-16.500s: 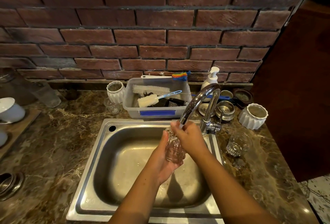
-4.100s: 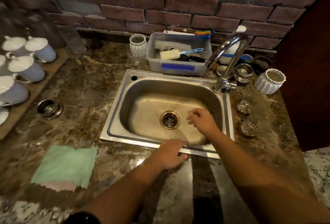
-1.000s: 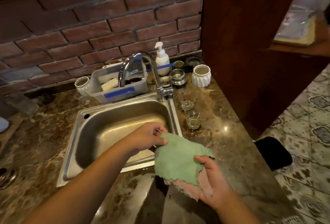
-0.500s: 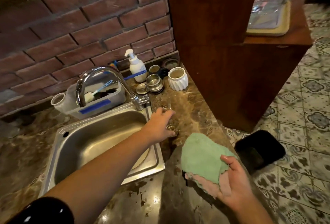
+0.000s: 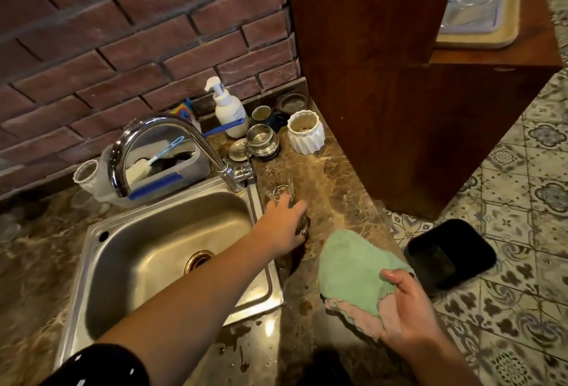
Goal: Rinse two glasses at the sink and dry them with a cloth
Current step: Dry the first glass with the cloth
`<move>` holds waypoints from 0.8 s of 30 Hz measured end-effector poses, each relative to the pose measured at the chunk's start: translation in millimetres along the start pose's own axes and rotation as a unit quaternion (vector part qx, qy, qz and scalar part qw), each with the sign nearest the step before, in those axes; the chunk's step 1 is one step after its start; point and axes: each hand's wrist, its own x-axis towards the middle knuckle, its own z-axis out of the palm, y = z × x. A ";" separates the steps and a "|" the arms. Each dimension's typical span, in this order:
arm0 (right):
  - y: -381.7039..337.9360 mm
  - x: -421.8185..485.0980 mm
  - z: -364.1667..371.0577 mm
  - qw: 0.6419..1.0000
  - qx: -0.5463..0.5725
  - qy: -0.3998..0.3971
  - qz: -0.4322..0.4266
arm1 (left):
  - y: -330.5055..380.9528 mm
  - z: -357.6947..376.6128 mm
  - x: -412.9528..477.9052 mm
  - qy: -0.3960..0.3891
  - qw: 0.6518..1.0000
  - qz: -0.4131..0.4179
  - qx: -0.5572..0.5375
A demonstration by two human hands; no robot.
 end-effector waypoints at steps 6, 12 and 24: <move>6.5 -3.7 13.5 0.999 -0.001 -0.027 -0.031 | -7.1 1.1 -14.3 0.033 0.996 0.005 -0.087; 28.6 -15.9 52.9 0.989 -0.046 0.032 -0.136 | -29.2 -34.5 -67.0 0.078 0.974 0.015 -0.213; 137.7 -32.0 184.1 0.507 -0.661 -0.101 -0.543 | -71.1 -117.4 -196.4 0.270 0.870 0.008 -0.412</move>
